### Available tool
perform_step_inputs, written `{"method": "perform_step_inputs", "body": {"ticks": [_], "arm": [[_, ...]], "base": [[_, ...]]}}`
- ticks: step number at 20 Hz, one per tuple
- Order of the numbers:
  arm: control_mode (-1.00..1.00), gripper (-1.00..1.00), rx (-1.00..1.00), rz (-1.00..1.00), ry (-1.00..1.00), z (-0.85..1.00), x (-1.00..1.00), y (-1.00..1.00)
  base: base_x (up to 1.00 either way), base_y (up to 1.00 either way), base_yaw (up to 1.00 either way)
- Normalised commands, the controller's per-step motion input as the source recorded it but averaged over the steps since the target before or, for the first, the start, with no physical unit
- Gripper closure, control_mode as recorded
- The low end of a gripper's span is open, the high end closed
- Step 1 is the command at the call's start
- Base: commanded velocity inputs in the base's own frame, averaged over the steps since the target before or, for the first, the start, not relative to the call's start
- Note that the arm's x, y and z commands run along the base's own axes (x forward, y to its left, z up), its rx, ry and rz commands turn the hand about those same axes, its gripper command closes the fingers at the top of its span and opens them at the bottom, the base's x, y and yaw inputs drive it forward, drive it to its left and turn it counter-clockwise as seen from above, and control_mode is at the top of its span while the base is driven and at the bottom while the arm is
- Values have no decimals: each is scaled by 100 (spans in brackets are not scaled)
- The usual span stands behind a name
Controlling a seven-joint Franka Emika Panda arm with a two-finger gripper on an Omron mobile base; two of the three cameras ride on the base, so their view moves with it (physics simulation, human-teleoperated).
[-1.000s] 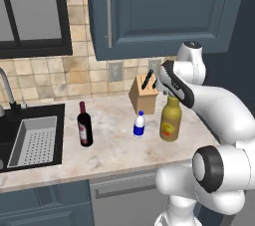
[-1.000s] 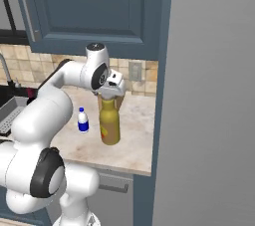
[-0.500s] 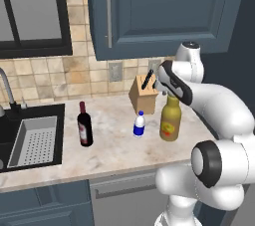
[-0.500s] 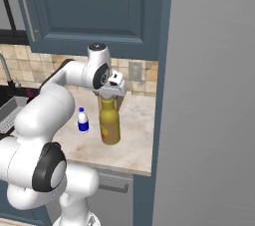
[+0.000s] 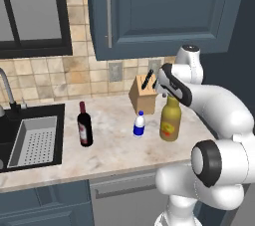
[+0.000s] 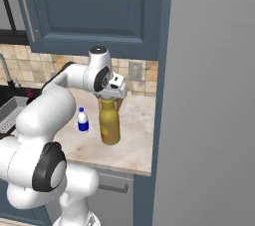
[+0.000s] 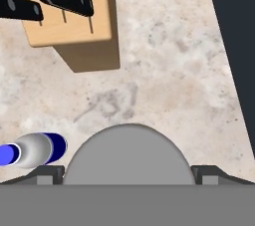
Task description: Place the drinks on the dining counter in a tight cluster.
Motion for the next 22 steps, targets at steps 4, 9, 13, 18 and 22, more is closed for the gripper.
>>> {"method": "perform_step_inputs", "body": {"ticks": [4,9,13,18,22], "arm": [[-100,-100,0,0,0,-4,0,0],[-100,-100,0,0,0,0,0,0],[-100,-100,0,0,0,0,0,0],[-100,100,0,0,1,0,0,0],[-100,100,0,0,0,0,0,0]], "base": [[0,0,0],[0,0,0],[0,0,0],[0,0,0],[0,0,0]]}}
